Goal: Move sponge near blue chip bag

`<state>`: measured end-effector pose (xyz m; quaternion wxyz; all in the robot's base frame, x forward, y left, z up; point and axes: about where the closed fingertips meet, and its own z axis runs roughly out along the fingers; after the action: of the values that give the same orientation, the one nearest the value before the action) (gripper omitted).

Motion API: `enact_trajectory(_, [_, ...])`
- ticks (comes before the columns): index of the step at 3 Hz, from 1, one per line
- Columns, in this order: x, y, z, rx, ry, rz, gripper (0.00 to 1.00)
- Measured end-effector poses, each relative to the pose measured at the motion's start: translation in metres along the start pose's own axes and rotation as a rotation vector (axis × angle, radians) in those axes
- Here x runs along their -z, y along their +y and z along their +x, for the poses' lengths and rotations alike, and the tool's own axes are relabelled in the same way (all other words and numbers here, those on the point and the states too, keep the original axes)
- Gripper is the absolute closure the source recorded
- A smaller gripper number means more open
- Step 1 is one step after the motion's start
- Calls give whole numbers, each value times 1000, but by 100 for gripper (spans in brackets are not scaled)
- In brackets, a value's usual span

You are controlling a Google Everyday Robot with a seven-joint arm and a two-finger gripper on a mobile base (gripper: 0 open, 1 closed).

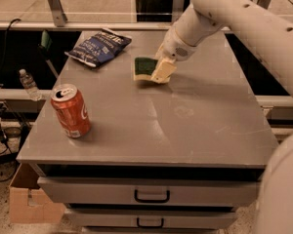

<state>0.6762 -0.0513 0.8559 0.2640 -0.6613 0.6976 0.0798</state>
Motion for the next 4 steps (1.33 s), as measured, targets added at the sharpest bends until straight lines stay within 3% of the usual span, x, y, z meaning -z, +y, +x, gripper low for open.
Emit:
enact_trajectory(2, [-33,-15,-31,-29,-25,-27,100])
enact_trajectory(4, [-50,-26,-77,-7,-36,-21,100])
